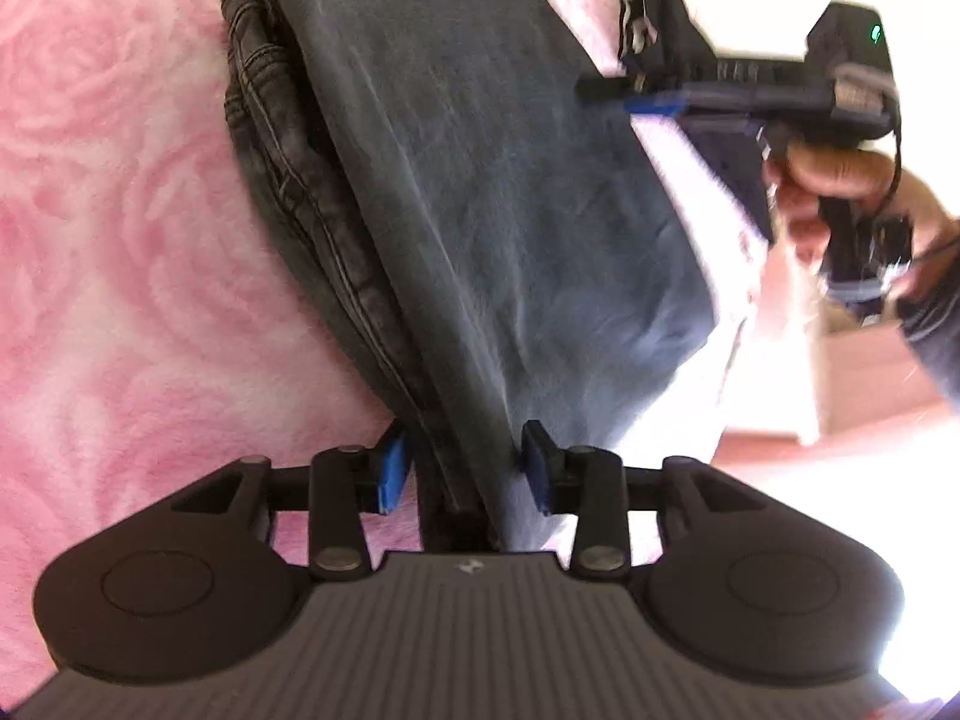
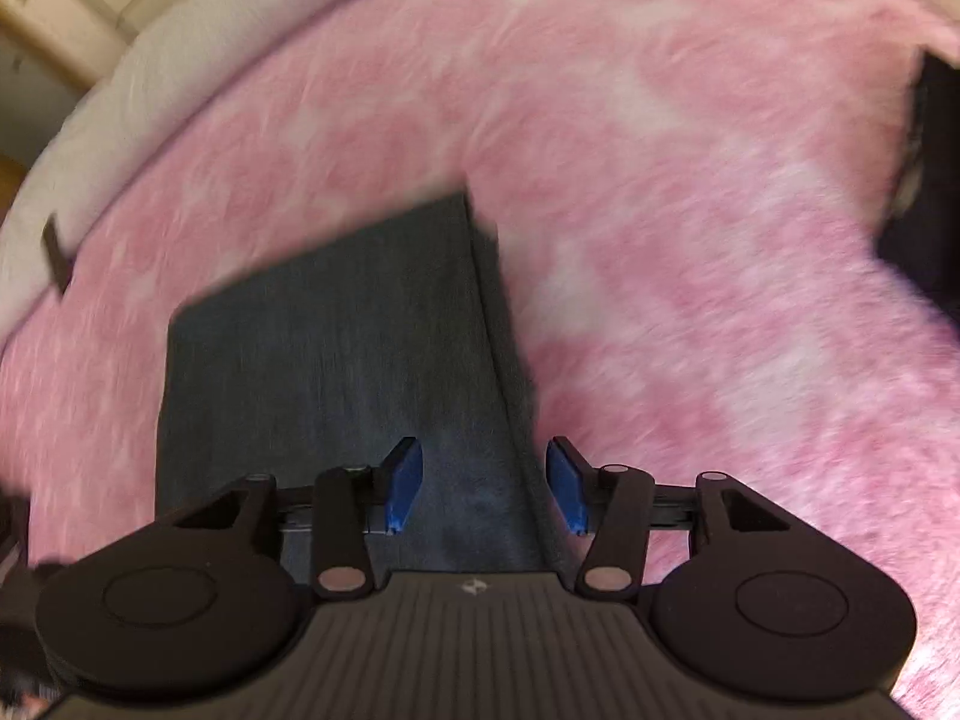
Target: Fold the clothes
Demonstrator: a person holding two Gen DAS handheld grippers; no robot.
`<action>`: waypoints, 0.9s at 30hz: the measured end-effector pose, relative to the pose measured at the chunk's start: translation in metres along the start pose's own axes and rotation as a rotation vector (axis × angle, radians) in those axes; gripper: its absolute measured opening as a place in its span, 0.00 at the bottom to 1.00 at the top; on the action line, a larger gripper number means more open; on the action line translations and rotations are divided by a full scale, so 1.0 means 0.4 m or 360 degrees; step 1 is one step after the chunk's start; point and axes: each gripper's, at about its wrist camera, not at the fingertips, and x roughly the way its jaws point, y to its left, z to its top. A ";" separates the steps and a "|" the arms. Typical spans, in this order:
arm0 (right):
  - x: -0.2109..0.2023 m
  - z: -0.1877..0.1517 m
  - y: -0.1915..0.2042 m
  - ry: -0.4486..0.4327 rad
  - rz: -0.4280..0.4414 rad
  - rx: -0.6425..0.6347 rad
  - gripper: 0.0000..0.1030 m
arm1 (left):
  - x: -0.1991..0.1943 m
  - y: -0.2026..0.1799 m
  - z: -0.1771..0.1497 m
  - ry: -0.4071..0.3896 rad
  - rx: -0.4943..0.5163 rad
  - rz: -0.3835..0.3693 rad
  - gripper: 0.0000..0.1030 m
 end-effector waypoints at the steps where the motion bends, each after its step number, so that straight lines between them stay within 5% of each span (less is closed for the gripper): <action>1: -0.024 -0.018 -0.011 -0.0103 0.0000 0.0062 0.49 | -0.006 -0.002 0.001 0.0013 0.0038 0.0032 0.35; 5: -0.135 -0.145 -0.029 -0.0527 -0.0112 0.0303 0.67 | -0.098 0.004 0.066 -0.0039 0.0283 0.0209 0.43; 7: -0.176 -0.236 -0.032 -0.0662 -0.0122 0.0457 0.69 | -0.132 0.009 0.135 -0.0088 0.0351 0.0290 0.56; 13: -0.234 -0.511 0.005 -0.0753 -0.0159 0.0857 0.75 | -0.151 0.012 0.371 -0.0225 0.0660 0.0364 0.74; 18: -0.164 -0.625 0.004 -0.0746 0.0008 0.1160 0.80 | -0.018 0.056 0.525 -0.0039 0.0738 0.0253 0.73; 24: -0.055 -0.631 -0.030 -0.0856 0.0057 0.1327 0.81 | 0.086 0.114 0.544 0.0213 0.0731 0.0101 0.70; 25: -0.053 -0.627 -0.035 -0.0868 0.0068 0.1330 0.78 | 0.092 0.122 0.538 0.0228 0.0702 0.0069 0.66; 27: -0.049 -0.619 -0.044 -0.0888 0.0091 0.1333 0.38 | 0.092 0.124 0.527 0.0201 0.0694 0.0053 0.58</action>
